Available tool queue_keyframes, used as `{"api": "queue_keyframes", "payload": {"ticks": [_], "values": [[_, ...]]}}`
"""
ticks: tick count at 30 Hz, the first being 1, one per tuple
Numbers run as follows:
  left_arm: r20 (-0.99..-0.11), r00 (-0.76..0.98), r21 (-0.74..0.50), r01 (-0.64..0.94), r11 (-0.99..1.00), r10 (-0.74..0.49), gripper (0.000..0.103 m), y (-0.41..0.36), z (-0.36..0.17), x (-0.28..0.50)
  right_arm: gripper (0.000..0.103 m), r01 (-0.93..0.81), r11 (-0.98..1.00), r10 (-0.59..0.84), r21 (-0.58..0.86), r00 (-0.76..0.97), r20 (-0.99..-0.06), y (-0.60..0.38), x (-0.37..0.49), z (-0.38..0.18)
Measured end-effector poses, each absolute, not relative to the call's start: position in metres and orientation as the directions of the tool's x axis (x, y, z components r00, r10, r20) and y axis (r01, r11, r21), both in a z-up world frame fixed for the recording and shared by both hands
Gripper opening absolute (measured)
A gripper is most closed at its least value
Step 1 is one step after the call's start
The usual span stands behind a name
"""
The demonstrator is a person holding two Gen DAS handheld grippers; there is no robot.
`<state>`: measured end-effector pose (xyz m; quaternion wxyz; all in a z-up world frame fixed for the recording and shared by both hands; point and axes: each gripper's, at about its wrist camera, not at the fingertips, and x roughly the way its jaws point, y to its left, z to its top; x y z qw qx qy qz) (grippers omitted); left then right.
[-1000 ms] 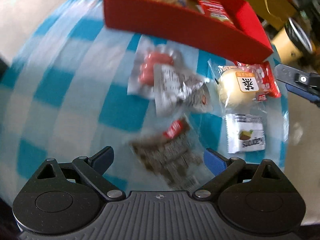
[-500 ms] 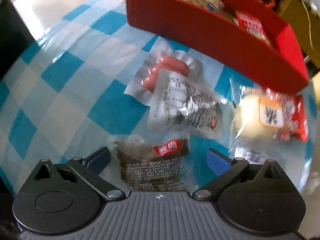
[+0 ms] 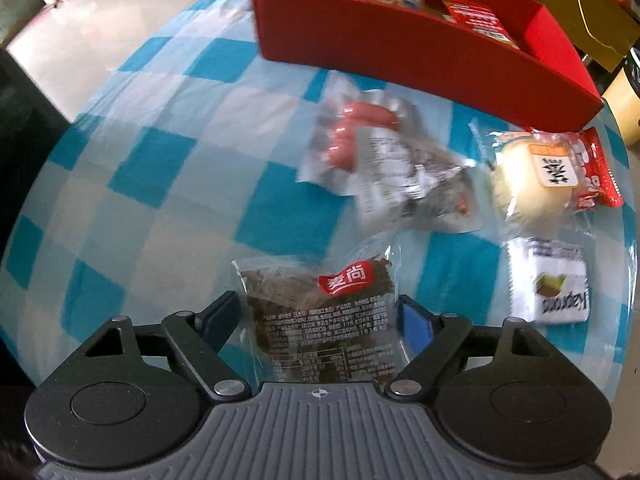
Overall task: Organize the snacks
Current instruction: 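Withdraw both open tools from the box toward the snacks on the tablecloth, then grasp the dark jerky bag with the left tool while the right tool grasps the white Kaprons wafer pack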
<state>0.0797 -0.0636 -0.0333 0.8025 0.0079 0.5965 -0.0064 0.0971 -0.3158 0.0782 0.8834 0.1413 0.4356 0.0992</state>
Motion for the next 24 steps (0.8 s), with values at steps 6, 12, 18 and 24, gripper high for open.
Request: {"api": "queue_keyframes", "payload": {"ticks": [6, 12, 18, 24], "values": [[-0.959, 0.275, -0.058, 0.032, 0.998, -0.064, 0.087, -0.053, -0.035, 0.076, 0.063, 0.008, 0.953, 0.253, 0.302, 0.526, -0.812, -0.307, 0.090, 0.049], [-0.958, 0.264, -0.101, 0.050, 0.994, -0.111, 0.087, -0.053, -0.035, 0.078, 0.063, 0.014, 0.965, 0.229, 0.261, 0.442, -0.867, -0.296, 0.102, 0.015], [-0.958, 0.261, -0.105, 0.050, 0.993, -0.115, 0.088, -0.051, -0.035, 0.078, 0.065, 0.075, 0.937, 0.282, 0.341, 0.410, -0.867, -0.300, 0.103, 0.006], [-0.959, 0.253, -0.122, 0.037, 0.992, -0.127, 0.088, -0.045, -0.035, 0.078, 0.065, 0.059, 0.857, 0.447, 0.512, 0.409, -0.795, -0.293, 0.063, 0.021]]}}
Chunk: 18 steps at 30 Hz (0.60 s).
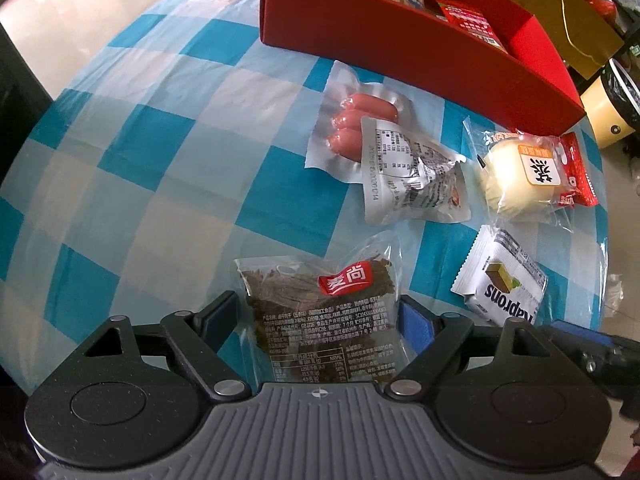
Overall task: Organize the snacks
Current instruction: 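Grasp the dark jerky bag with the left tool while the right tool grasps the white Kaprons wafer pack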
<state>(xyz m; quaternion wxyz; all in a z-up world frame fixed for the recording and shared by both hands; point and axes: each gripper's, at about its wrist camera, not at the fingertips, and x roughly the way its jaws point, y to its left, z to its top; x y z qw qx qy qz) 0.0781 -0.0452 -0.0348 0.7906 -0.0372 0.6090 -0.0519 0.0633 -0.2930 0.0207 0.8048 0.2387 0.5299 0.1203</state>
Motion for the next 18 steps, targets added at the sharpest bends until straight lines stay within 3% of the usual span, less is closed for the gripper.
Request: {"api": "queue_keyframes", "payload": {"ticks": [4, 6, 11, 15, 18], "values": [[-0.960, 0.253, -0.115, 0.045, 0.992, -0.122, 0.089, -0.047, -0.036, 0.077, 0.065, -0.070, 0.975, 0.218, 0.211, 0.481, -0.849, -0.269, 0.073, 0.028], [-0.960, 0.254, -0.108, 0.048, 0.993, -0.116, 0.089, -0.048, -0.036, 0.076, 0.065, -0.154, 0.981, 0.177, 0.118, 0.461, -0.870, -0.256, 0.088, 0.020], [-0.963, 0.255, -0.081, 0.053, 0.995, -0.092, 0.092, -0.049, -0.041, 0.076, 0.067, -0.277, 0.951, 0.248, 0.138, 0.413, -0.876, -0.239, 0.106, 0.012], [-0.963, 0.263, -0.037, 0.058, 0.998, -0.051, 0.096, -0.052, -0.046, 0.075, 0.079, -0.254, 0.952, 0.266, 0.171, 0.409, -0.873, -0.244, 0.110, 0.002], [-0.963, 0.267, -0.020, 0.067, 0.998, -0.037, 0.097, -0.053, -0.048, 0.074, 0.079, -0.263, 0.950, 0.266, 0.168, 0.402, -0.876, -0.241, 0.102, 0.005]]}}
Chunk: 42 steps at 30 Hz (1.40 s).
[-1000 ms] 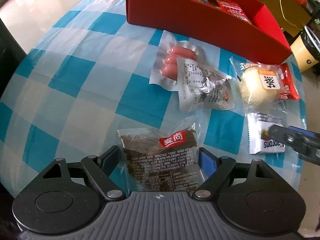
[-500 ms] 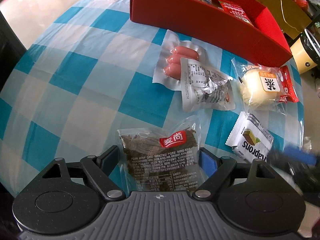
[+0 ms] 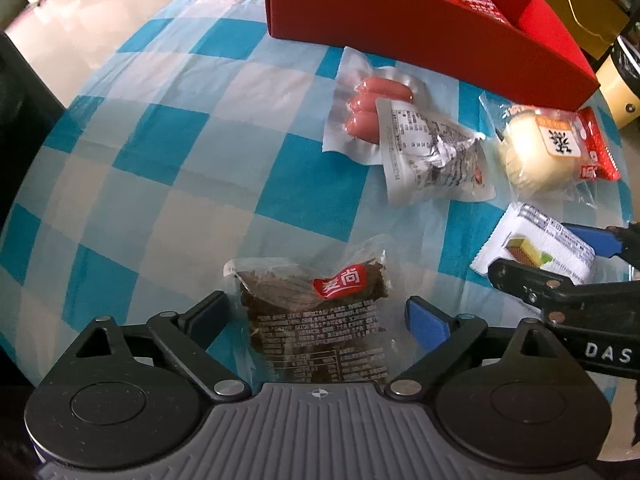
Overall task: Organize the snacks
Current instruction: 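Grasp the dark jerky bag with the left tool while the right tool grasps the white Kaprons wafer pack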
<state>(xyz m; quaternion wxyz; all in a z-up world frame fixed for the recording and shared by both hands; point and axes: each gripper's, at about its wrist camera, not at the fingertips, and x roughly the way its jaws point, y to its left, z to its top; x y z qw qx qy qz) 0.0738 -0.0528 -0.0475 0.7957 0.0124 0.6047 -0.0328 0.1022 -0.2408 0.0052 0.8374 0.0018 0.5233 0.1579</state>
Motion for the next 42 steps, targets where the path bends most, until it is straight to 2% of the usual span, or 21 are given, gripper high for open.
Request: {"api": "queue_keyframes", "payload": {"ticks": [5, 13, 15, 20, 22, 24, 27, 37, 40, 42], "values": [[-0.958, 0.288, 0.021, 0.087, 0.996, -0.005, 0.098, -0.054, -0.051, 0.066, 0.080, -0.373, 0.928, 0.177, 0.011, 0.413, -0.893, -0.221, 0.092, -0.001], [-0.959, 0.284, 0.019, 0.056, 0.998, 0.003, 0.103, -0.045, -0.056, 0.063, 0.089, -0.334, 0.941, 0.198, 0.051, 0.422, -0.885, -0.230, 0.091, -0.005], [-0.956, 0.292, 0.030, 0.052, 0.998, 0.013, 0.103, -0.043, -0.055, 0.065, 0.103, -0.353, 0.933, 0.222, 0.068, 0.416, -0.882, -0.228, 0.092, -0.008], [-0.951, 0.308, 0.033, 0.066, 0.997, 0.011, 0.103, -0.043, -0.055, 0.067, 0.103, -0.370, 0.929, 0.191, 0.026, 0.418, -0.888, -0.217, 0.090, -0.010], [-0.954, 0.299, 0.019, 0.059, 0.998, 0.001, 0.103, -0.041, -0.056, 0.070, 0.097, -0.359, 0.933, 0.194, 0.033, 0.422, -0.886, -0.220, 0.089, -0.008], [-0.952, 0.306, 0.029, 0.072, 0.997, 0.006, 0.103, -0.042, -0.056, 0.069, 0.081, -0.332, 0.943, 0.186, 0.034, 0.437, -0.880, -0.224, 0.088, -0.005], [-0.951, 0.309, 0.023, 0.073, 0.997, -0.001, 0.103, -0.040, -0.055, 0.068, 0.065, -0.282, 0.959, 0.168, 0.037, 0.458, -0.873, -0.233, 0.087, 0.001], [-0.945, 0.328, 0.028, 0.070, 0.997, 0.004, 0.103, -0.042, -0.054, 0.064, 0.067, -0.276, 0.961, 0.152, 0.018, 0.473, -0.868, -0.228, 0.089, 0.000], [-0.944, 0.330, 0.030, 0.067, 0.997, 0.006, 0.103, -0.043, -0.053, 0.063, 0.074, -0.277, 0.961, 0.139, 0.003, 0.474, -0.869, -0.227, 0.090, 0.000], [-0.942, 0.335, 0.030, 0.068, 0.997, 0.006, 0.103, -0.043, -0.053, 0.062, 0.083, -0.264, 0.964, 0.126, -0.003, 0.470, -0.874, -0.228, 0.093, -0.002]]}}
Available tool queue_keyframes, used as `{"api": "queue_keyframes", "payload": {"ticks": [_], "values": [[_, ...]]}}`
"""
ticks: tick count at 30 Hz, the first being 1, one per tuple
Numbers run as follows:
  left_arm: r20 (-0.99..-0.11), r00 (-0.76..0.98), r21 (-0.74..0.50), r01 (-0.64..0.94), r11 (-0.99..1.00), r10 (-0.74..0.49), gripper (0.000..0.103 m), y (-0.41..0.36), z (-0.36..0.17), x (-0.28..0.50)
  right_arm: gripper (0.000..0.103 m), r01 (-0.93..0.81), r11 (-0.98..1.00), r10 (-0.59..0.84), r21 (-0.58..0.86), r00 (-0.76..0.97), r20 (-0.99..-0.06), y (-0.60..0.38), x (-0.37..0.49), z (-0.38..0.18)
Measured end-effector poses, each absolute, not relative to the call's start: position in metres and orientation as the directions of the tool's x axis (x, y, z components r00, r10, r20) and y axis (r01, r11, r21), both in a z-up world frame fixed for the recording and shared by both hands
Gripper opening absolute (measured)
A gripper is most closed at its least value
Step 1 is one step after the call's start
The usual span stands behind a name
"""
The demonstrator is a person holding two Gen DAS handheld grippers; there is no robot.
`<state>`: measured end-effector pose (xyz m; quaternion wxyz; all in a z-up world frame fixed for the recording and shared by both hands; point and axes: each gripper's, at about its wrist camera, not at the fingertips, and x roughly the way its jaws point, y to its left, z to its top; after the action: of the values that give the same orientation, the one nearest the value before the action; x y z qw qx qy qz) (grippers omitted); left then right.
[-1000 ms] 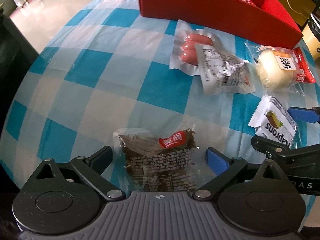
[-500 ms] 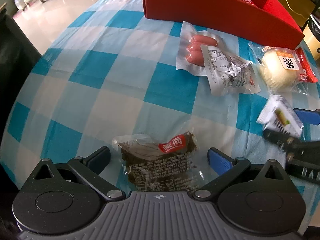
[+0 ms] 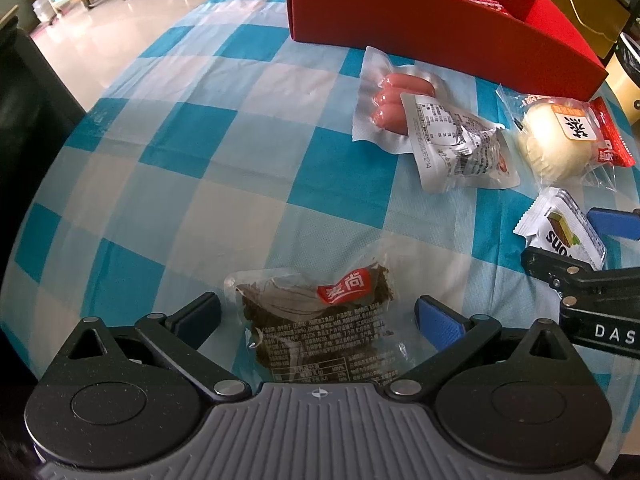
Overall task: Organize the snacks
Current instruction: 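Grasp the dark jerky bag with the left tool while the right tool grasps the white Kaprons wafer pack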
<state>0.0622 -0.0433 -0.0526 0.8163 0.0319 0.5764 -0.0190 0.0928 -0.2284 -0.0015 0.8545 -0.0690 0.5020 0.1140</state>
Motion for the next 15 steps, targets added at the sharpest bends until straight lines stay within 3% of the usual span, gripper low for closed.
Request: {"api": "queue_keyframes", "payload": {"ticks": [4, 5, 15], "values": [[-0.942, 0.336, 0.029, 0.069, 0.997, 0.004, 0.103, -0.0432, -0.0518, 0.0615, 0.094, -0.247, 0.968, 0.149, 0.038, 0.448, -0.882, -0.2351, 0.0970, -0.0048], [-0.942, 0.337, 0.030, 0.069, 0.997, 0.005, 0.103, -0.0432, -0.0515, 0.0611, 0.103, -0.268, 0.963, 0.157, 0.039, 0.434, -0.887, -0.2326, 0.0968, -0.0064], [-0.939, 0.344, 0.027, 0.065, 0.998, 0.003, 0.103, -0.0417, -0.0513, 0.0602, 0.103, -0.280, 0.960, 0.159, 0.028, 0.455, -0.876, -0.2292, 0.0913, -0.0105]]}}
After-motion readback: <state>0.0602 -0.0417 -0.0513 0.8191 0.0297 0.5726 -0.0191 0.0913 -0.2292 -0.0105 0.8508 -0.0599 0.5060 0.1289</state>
